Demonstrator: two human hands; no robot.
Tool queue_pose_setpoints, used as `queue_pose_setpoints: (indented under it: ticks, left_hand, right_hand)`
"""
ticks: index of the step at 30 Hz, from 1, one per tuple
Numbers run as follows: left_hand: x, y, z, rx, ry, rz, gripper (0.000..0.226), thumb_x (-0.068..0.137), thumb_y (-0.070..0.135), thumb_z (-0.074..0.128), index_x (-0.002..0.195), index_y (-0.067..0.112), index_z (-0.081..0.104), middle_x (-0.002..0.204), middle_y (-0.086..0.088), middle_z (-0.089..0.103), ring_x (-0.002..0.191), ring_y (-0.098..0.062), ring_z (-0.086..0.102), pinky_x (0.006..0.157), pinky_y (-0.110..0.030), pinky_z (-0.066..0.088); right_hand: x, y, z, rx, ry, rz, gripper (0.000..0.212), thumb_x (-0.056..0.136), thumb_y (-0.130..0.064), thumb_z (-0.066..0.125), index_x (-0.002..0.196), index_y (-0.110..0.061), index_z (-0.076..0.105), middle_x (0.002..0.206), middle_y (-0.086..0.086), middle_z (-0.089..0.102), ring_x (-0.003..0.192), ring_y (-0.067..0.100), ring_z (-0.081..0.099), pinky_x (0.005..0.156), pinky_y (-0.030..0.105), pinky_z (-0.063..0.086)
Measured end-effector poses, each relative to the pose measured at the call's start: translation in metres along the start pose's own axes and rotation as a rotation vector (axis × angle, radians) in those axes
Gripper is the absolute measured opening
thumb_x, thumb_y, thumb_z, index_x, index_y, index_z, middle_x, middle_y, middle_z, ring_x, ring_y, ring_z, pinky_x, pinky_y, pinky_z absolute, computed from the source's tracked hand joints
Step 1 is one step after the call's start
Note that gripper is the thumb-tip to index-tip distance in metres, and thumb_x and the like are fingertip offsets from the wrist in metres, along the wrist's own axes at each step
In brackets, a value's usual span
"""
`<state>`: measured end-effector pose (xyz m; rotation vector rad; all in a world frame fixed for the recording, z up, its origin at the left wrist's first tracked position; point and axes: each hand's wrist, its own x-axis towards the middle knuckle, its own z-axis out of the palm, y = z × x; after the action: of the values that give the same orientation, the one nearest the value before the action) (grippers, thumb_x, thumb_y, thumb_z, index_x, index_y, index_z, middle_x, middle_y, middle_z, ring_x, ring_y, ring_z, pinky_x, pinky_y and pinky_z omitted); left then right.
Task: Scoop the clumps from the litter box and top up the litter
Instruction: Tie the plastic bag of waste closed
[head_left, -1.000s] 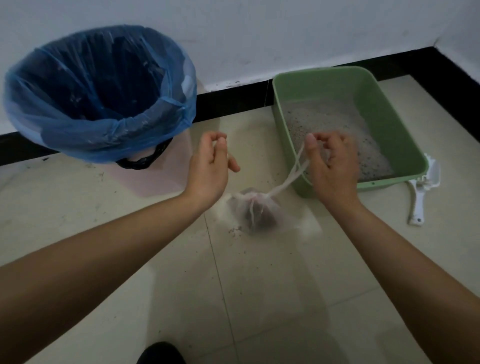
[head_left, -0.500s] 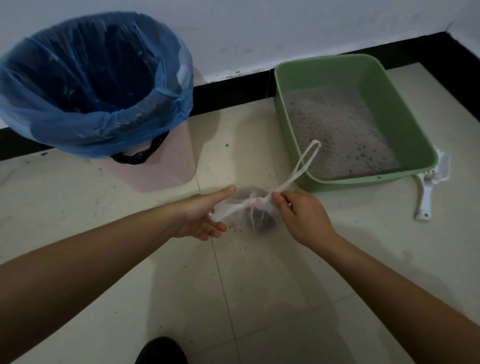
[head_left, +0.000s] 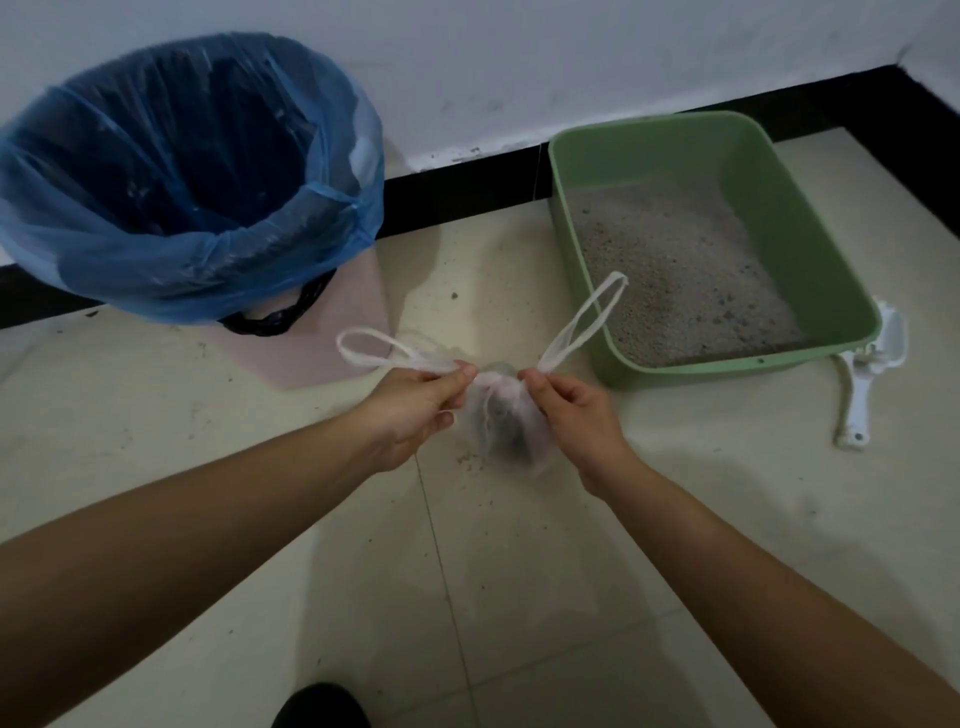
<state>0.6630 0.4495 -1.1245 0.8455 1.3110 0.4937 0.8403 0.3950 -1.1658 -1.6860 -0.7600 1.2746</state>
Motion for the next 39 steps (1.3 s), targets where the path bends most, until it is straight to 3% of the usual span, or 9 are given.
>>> queue_pose_setpoints:
  ticks: [5, 10, 15, 18, 21, 26, 29, 32, 39]
  left_hand:
    - [0.01, 0.012, 0.022, 0.074, 0.127, 0.137, 0.03, 0.101, 0.032, 0.045, 0.091, 0.016, 0.069, 0.071, 0.006, 0.055, 0.072, -0.011, 0.048, 0.066, -0.026, 0.04]
    - [0.01, -0.011, 0.025, 0.335, 0.08, 0.036, 0.028, 0.095, 0.025, 0.046, 0.069, 0.018, 0.054, 0.071, -0.002, 0.048, 0.069, -0.018, 0.042, 0.059, -0.029, 0.032]
    - [0.013, 0.006, 0.007, 0.297, 0.135, 0.09, 0.029, 0.099, 0.025, 0.045, 0.076, 0.015, 0.059, 0.078, -0.001, 0.054, 0.075, -0.016, 0.048, 0.064, -0.027, 0.036]
    - [0.012, 0.016, 0.003, 0.242, 0.173, 0.206, 0.033, 0.103, 0.03, 0.04, 0.09, 0.014, 0.066, 0.095, 0.002, 0.065, 0.09, -0.011, 0.058, 0.08, -0.028, 0.045]
    - [0.016, 0.018, 0.008, 0.071, 0.124, 0.265, 0.037, 0.104, 0.032, 0.038, 0.096, 0.011, 0.067, 0.097, -0.002, 0.072, 0.093, -0.016, 0.067, 0.082, -0.03, 0.051]
    - [0.033, 0.013, 0.009, -0.01, 0.07, 0.076, 0.032, 0.102, 0.033, 0.037, 0.086, 0.015, 0.057, 0.064, 0.001, 0.052, 0.064, -0.015, 0.046, 0.066, -0.028, 0.036]
    - [0.031, 0.02, 0.001, -0.185, -0.096, -0.07, 0.029, 0.097, 0.024, 0.032, 0.103, 0.008, 0.056, 0.067, -0.001, 0.045, 0.064, -0.016, 0.047, 0.065, -0.029, 0.039]
    - [0.032, 0.019, -0.005, -0.205, -0.114, -0.05, 0.03, 0.098, 0.014, 0.038, 0.12, 0.004, 0.055, 0.076, -0.004, 0.054, 0.072, -0.015, 0.055, 0.067, -0.027, 0.044]
    - [0.035, 0.011, -0.011, -0.158, -0.111, -0.1, 0.024, 0.099, 0.014, 0.052, 0.118, 0.003, 0.06, 0.064, 0.0, 0.054, 0.057, -0.011, 0.051, 0.063, -0.026, 0.042]
  right_hand:
    - [0.008, 0.002, 0.008, -0.299, 0.141, -0.195, 0.032, 0.095, -0.033, 0.06, 0.077, -0.011, 0.074, 0.058, -0.001, 0.061, 0.055, 0.006, 0.049, 0.057, 0.03, 0.043]
    - [0.029, 0.02, 0.002, -0.806, 0.104, -0.157, 0.036, 0.094, -0.033, 0.058, 0.075, -0.006, 0.073, 0.07, 0.015, 0.068, 0.07, 0.027, 0.066, 0.058, 0.03, 0.039]
    - [0.031, 0.009, 0.013, -0.695, 0.089, -0.164, 0.031, 0.093, -0.034, 0.058, 0.084, -0.012, 0.078, 0.072, 0.006, 0.072, 0.068, 0.02, 0.066, 0.057, 0.028, 0.045]
    - [0.021, 0.0, 0.013, -0.564, 0.087, -0.221, 0.036, 0.094, -0.033, 0.059, 0.071, -0.008, 0.069, 0.054, -0.003, 0.057, 0.052, 0.012, 0.051, 0.055, 0.03, 0.042]
    - [0.012, -0.002, 0.011, -0.512, 0.058, -0.251, 0.043, 0.095, -0.032, 0.059, 0.058, -0.01, 0.056, 0.047, -0.004, 0.044, 0.046, 0.011, 0.04, 0.051, 0.03, 0.033]
    - [0.007, -0.003, 0.005, -0.632, 0.015, -0.388, 0.042, 0.099, -0.034, 0.053, 0.066, -0.01, 0.059, 0.061, 0.004, 0.057, 0.059, 0.022, 0.053, 0.055, 0.033, 0.036]
    - [0.006, -0.005, 0.003, -0.665, 0.043, -0.448, 0.036, 0.1, -0.031, 0.052, 0.068, -0.015, 0.06, 0.066, 0.004, 0.055, 0.061, 0.021, 0.05, 0.058, 0.031, 0.028]
    - [0.011, -0.003, -0.001, -0.705, 0.081, -0.496, 0.036, 0.099, -0.032, 0.054, 0.068, -0.016, 0.059, 0.065, 0.006, 0.056, 0.06, 0.023, 0.05, 0.057, 0.033, 0.032]
    - [0.009, -0.012, -0.004, -1.076, 0.018, -0.839, 0.033, 0.096, -0.035, 0.048, 0.081, -0.016, 0.07, 0.07, 0.004, 0.059, 0.053, 0.028, 0.056, 0.045, 0.03, 0.04]
